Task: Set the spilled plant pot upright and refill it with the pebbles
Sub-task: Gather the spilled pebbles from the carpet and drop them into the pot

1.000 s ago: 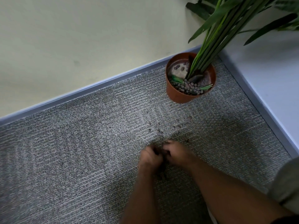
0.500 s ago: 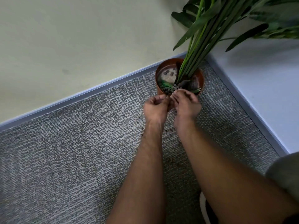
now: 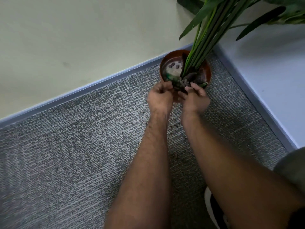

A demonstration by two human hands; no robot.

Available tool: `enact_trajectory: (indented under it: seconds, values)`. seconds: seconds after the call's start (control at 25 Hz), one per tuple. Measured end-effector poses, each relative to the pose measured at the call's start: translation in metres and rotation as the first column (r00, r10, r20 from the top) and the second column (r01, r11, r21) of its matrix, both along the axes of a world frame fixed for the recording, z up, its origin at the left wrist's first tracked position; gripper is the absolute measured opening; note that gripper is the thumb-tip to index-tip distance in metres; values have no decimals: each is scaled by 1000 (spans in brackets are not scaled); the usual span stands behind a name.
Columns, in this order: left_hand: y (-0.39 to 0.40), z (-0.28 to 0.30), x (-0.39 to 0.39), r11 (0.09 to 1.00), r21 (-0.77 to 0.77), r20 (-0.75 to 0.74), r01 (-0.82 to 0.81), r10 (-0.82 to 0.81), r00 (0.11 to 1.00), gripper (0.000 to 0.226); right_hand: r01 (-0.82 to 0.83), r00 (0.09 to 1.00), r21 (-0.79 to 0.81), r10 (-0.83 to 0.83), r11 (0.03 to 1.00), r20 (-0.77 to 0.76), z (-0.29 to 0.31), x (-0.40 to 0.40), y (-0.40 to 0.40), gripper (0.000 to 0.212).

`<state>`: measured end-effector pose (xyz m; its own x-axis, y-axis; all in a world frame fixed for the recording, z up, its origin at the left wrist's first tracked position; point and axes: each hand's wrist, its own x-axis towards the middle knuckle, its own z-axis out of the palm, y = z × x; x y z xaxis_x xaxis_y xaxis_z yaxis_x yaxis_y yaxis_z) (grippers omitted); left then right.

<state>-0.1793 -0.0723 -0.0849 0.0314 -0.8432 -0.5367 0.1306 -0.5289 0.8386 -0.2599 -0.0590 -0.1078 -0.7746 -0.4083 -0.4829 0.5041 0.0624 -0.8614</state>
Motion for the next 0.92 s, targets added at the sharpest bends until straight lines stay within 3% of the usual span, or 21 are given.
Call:
enact_trajectory:
  seconds: [0.08, 0.16, 0.2, 0.28, 0.36, 0.44, 0.48, 0.56, 0.6, 0.64, 0.68, 0.8, 0.92]
  values:
    - [24, -11, 17, 1000, 9, 154, 8, -9, 988, 32, -39, 968, 167, 79, 985, -239, -12, -1, 11, 20]
    - [52, -31, 32, 982, 89, 380, 164, -186, 906, 30, -90, 854, 292, 225, 952, -469, -27, -5, 29, 23]
    - [66, -46, 41, 929, 158, 508, 335, -367, 779, 41, -138, 767, 351, 324, 926, -554, -34, -6, 39, 28]
    - [89, -77, 59, 706, 319, 629, 633, -657, 415, 80, -240, 541, 452, 505, 859, -673, -45, -4, 56, 40]
    - [101, -95, 69, 577, 377, 637, 725, -729, 250, 96, -303, 397, 484, 571, 821, -719, -49, 0, 65, 45]
    - [106, -104, 74, 529, 378, 642, 760, -741, 196, 91, -329, 317, 631, 711, 703, -627, -60, 0, 67, 49]
    - [107, -109, 77, 521, 373, 657, 768, -733, 178, 88, -343, 260, 759, 832, 554, -490, -68, -2, 69, 55]
    - [108, -112, 81, 516, 355, 716, 780, -686, 128, 84, -357, 41, 923, 990, 142, -137, -84, -4, 79, 72]
    - [109, -114, 82, 522, 338, 744, 783, -658, 117, 79, -350, -83, 937, 996, 0, -31, -91, -3, 86, 79]
    - [110, -113, 82, 535, 319, 765, 782, -632, 121, 73, -346, -177, 936, 984, -72, 10, -94, -2, 92, 83]
    - [112, -109, 81, 550, 309, 778, 776, -615, 127, 64, -350, -231, 932, 973, -96, 13, -96, 1, 97, 83]
    - [119, -96, 78, 572, 299, 806, 764, -579, 118, 45, -343, -331, 938, 941, -45, -76, -95, 6, 105, 62]
    - [122, -98, 79, 566, 316, 808, 762, -581, 97, 47, -172, -318, 985, 944, 31, -85, -87, 3, 109, 44]
